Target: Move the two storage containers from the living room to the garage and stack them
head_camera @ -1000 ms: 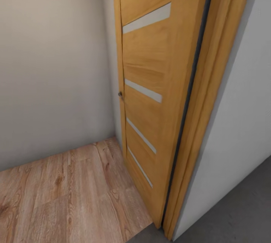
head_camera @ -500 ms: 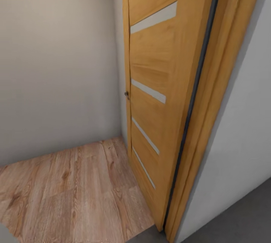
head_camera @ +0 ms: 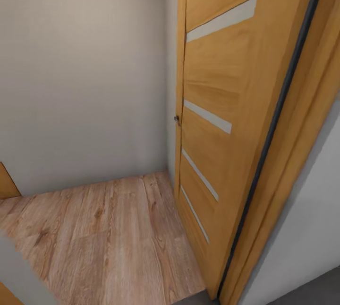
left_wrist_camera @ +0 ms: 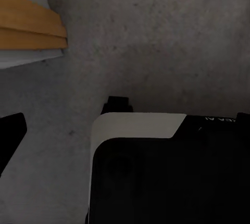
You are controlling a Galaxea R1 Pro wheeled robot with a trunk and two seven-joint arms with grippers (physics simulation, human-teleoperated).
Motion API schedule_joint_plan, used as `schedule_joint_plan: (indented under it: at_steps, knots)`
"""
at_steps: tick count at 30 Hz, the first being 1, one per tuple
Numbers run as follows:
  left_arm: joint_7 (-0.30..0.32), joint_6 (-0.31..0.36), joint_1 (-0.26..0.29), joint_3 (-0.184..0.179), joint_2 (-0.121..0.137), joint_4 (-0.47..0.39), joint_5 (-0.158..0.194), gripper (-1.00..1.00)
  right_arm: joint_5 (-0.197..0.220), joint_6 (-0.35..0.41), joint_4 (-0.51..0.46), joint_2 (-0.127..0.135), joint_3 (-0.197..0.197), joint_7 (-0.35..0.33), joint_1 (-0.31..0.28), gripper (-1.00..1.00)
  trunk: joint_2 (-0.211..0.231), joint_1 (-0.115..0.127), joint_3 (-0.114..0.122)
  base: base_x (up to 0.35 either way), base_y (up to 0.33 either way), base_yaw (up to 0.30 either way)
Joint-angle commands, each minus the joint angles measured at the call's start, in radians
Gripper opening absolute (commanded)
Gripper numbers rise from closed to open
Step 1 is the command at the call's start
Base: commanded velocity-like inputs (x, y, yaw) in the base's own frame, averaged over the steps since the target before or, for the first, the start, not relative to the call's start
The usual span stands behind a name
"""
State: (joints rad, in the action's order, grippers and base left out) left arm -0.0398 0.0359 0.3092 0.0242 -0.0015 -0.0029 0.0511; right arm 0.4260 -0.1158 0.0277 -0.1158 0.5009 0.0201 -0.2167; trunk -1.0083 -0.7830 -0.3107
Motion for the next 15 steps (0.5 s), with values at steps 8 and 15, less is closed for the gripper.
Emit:
schedule_joint_plan:
  at_steps: [8, 15]
  knots:
    - [-0.002, 0.004, 0.001, 0.002, 0.0, 0.0, 0.001, 1.0, 0.008, -0.004, 0.003, -0.001, 0.008, 0.001, -0.001, 1.0, -0.001, -0.001, -0.001, 0.303, 0.0, 0.018]
    - [-0.002, 0.003, 0.001, 0.002, 0.0, -0.001, 0.001, 1.0, 0.008, -0.005, 0.003, -0.001, 0.008, 0.001, -0.001, 1.0, -0.001, -0.001, -0.001, 0.297, 0.0, 0.024]
